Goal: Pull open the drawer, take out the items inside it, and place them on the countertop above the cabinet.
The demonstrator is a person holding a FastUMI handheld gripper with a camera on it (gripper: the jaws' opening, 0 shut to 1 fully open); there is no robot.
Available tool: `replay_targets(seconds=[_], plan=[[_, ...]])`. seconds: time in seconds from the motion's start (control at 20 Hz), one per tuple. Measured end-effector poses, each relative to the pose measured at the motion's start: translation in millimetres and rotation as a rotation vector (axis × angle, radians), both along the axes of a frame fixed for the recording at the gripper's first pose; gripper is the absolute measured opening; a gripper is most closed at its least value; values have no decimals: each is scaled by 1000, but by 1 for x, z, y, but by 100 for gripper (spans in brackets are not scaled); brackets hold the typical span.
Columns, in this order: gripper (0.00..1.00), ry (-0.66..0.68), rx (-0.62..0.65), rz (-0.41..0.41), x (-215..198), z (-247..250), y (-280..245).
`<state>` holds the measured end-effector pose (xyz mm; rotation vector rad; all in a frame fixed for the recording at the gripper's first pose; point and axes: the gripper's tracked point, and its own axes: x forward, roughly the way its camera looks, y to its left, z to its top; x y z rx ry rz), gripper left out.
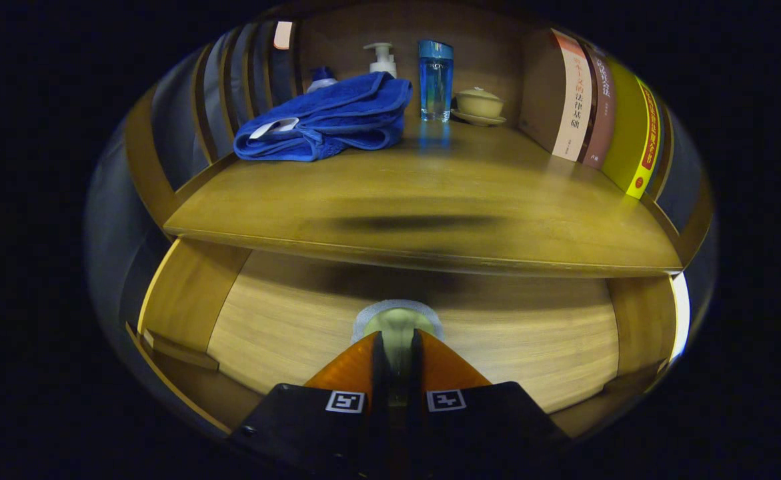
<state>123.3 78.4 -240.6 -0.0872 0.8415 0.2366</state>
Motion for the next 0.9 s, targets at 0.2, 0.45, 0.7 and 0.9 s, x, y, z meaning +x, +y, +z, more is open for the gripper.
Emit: replay_targets(seconds=[0.2, 0.45, 0.7, 0.9], plan=[[20, -60, 1, 4, 2, 22, 1], [20, -171, 46, 9, -5, 67, 1], [20, -257, 74, 6, -15, 98, -7], [20, -330, 95, 5, -20, 104, -7]])
